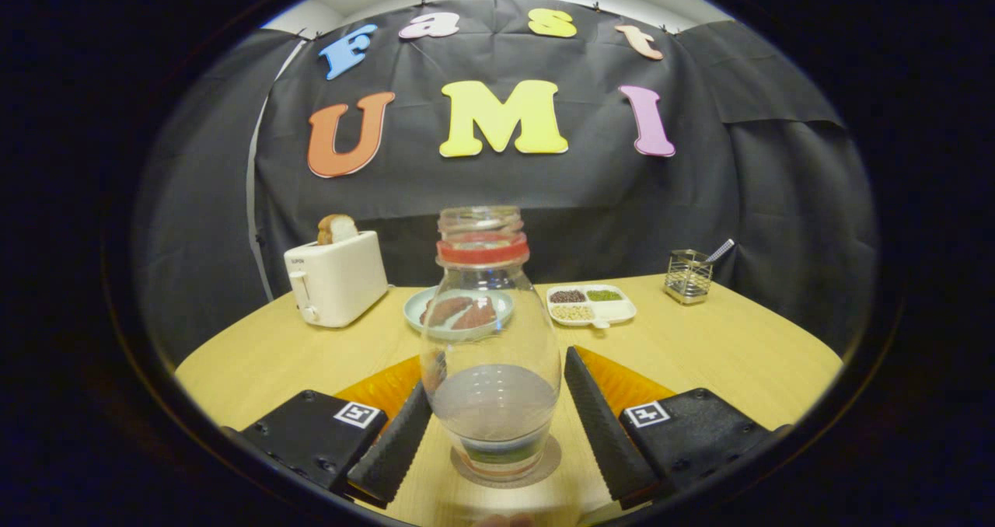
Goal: Take the bottle from table, then pour the juice into the cup, finally place the bottle on the coaster
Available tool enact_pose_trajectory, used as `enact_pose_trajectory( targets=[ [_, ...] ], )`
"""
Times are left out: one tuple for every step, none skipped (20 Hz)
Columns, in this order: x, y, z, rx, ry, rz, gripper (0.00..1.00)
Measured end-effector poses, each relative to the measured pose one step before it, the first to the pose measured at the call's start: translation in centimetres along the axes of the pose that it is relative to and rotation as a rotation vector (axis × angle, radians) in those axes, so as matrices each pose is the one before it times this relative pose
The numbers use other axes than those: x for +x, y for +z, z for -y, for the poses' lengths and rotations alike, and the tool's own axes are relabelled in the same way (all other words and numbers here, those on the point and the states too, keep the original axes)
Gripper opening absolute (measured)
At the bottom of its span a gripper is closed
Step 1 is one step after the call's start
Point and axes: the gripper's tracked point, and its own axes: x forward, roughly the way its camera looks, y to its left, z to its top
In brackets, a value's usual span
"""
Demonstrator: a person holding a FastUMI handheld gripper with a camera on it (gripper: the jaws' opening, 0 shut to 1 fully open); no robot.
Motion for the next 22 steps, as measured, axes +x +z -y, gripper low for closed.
enact_pose_trajectory(
  targets=[
    [-0.54,0.503,-0.1,0.00473,0.007,0.01156,0.99],
    [-0.524,0.556,-0.137,0.00338,0.00653,0.01227,0.99],
    [-0.546,0.628,-0.099,-0.00068,0.00499,0.00998,0.99],
    [-0.604,0.408,-0.075,-0.00576,0.00231,0.00661,1.0],
    [-0.742,0.467,0.039,-0.01042,-0.00138,0.00306,1.0],
    [-0.604,0.325,0.268,-0.00926,-0.00871,0.00022,1.0],
    [-0.753,0.538,0.265,-0.00976,-0.01119,0.0068,1.0],
    [-0.77,0.699,0.193,-0.00832,-0.00908,0.01188,1.0],
    [-0.797,0.719,0.046,-0.01027,-0.00139,0.01497,1.0],
    [-0.925,0.667,0.03,-0.00732,0.00305,0.01279,1.0],
    [-0.805,0.664,0.104,-0.00409,0.0022,0.0086,1.0],
    [-0.769,0.55,0.214,-0.00333,0.00157,0.00624,1.0],
    [-0.913,0.686,0.158,0.00119,0.00159,0.00542,1.0],
    [-0.861,0.613,0.178,0.0046,0.00352,0.0044,1.0],
    [-0.873,0.665,-0.042,0.00835,0.00771,0.00234,1.0],
    [-0.865,0.62,-0.066,0.00679,0.00697,0.00387,1.0],
    [-0.851,0.868,0.042,0.00498,0.00233,0.00955,1.0],
    [-0.743,1.061,0.175,0.00412,0.00172,0.02073,1.0],
    [-0.831,1.064,0.07,0.00334,-0.0003,0.0171,1.0],
    [-0.631,0.802,0.133,0.00615,0.00228,0.01699,1.0],
    [-0.743,0.748,0.122,0.00507,0.00169,0.00977,1.0],
    [-0.694,0.676,0.027,0.00468,0.00599,0.01139,0.99]
  ],
)
